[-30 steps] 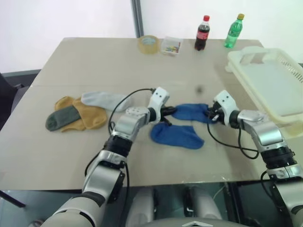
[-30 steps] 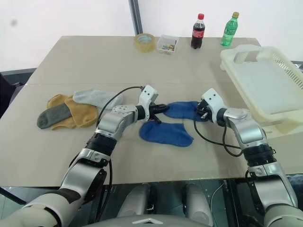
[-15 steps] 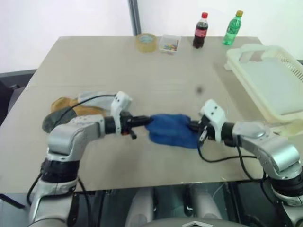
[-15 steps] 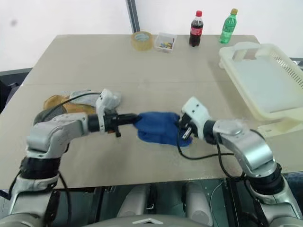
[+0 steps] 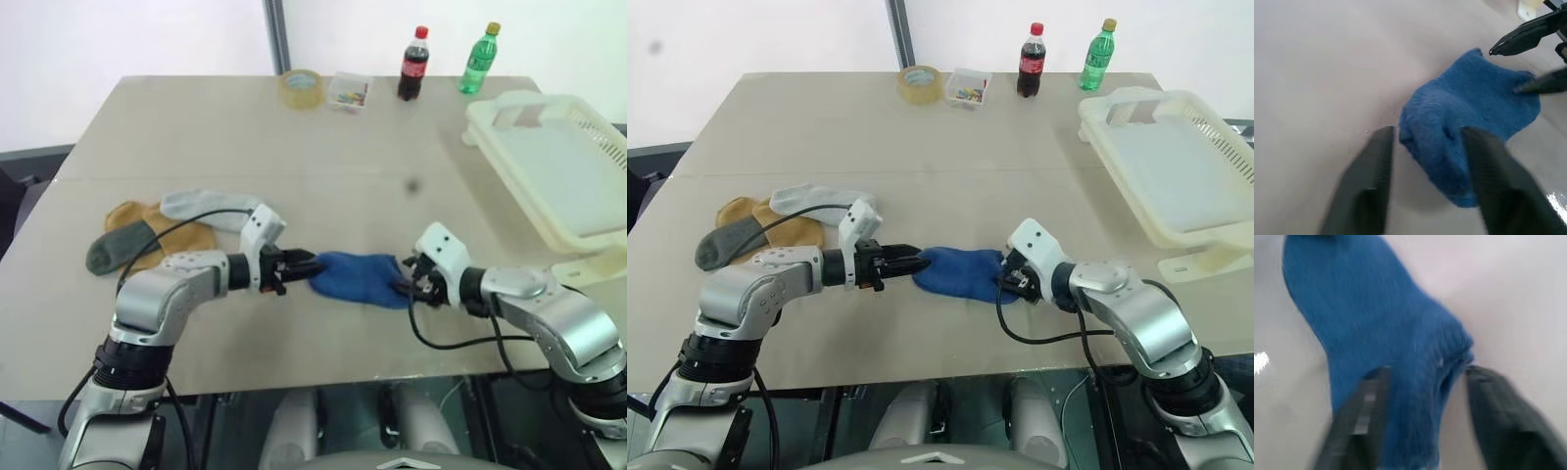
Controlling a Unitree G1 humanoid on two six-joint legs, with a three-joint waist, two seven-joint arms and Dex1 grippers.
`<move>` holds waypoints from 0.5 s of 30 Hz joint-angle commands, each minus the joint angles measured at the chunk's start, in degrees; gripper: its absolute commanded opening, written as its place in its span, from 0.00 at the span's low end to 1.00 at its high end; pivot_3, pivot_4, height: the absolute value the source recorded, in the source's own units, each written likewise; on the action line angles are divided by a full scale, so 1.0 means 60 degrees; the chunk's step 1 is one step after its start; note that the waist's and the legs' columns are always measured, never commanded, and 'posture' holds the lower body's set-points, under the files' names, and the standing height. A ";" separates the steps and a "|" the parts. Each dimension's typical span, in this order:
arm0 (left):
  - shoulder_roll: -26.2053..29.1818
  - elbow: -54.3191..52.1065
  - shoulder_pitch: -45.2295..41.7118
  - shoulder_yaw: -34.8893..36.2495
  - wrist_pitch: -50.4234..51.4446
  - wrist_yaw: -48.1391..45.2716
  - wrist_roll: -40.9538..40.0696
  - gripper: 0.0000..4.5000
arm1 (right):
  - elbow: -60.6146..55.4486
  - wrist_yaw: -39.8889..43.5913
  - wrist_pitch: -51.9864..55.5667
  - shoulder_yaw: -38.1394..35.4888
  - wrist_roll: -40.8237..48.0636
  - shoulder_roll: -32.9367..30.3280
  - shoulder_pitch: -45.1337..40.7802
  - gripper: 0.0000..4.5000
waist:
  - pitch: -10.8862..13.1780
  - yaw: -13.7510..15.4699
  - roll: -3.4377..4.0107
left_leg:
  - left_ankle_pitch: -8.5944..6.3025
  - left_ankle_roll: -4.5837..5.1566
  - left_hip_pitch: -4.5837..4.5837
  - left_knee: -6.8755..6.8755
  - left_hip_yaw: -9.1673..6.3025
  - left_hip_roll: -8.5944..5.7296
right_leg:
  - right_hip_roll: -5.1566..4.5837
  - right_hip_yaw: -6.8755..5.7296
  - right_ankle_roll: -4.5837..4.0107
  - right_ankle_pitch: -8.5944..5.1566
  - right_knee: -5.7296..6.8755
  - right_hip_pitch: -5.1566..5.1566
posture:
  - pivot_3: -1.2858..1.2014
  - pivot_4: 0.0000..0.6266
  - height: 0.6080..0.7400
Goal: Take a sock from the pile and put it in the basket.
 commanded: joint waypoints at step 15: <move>0.0807 0.0051 0.0711 0.0021 -0.0280 -0.1107 -0.0261 0.95 | 0.2943 0.1653 -0.5133 0.1670 -0.1403 0.0759 -0.0507 0.00 | -0.0001 0.0004 -0.0002 | 0.0000 0.0000 0.0009 0.0000 0.0005 0.0002 | 0.0000 0.0003 -0.0010 -0.0006 0.0000 0.0004 | 0.52 0.24 1.00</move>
